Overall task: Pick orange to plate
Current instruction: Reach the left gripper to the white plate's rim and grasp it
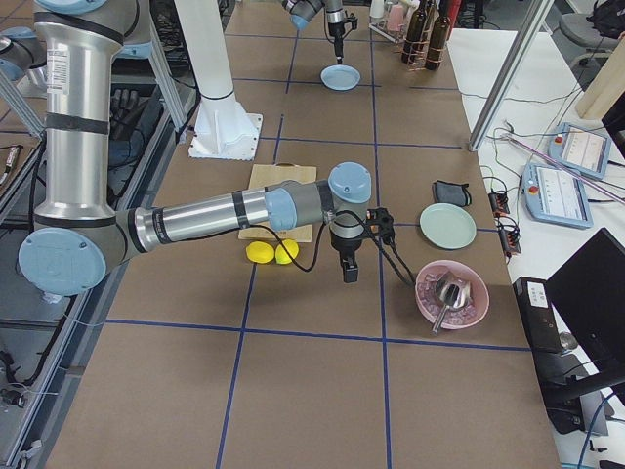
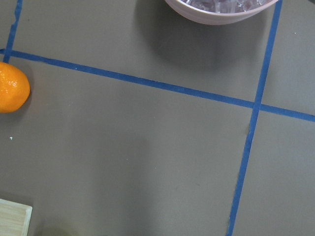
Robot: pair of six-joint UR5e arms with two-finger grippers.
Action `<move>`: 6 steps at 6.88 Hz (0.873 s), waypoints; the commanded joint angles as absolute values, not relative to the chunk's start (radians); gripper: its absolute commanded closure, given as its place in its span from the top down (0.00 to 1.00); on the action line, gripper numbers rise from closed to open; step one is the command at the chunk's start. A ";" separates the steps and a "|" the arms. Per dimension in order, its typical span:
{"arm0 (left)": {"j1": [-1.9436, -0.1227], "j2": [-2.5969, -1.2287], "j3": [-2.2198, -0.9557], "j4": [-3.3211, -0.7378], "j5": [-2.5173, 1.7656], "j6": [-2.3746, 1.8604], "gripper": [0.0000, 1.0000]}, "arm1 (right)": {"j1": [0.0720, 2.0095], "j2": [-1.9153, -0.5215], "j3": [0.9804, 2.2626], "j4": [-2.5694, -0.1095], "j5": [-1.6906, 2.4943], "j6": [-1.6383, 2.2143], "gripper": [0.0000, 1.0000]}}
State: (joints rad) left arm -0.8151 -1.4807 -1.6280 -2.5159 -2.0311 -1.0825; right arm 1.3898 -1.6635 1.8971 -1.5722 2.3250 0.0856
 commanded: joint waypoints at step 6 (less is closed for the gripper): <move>-0.796 -1.497 -1.698 -2.519 -2.040 -1.135 0.00 | 1.390 -1.663 1.896 -1.571 2.326 0.081 1.00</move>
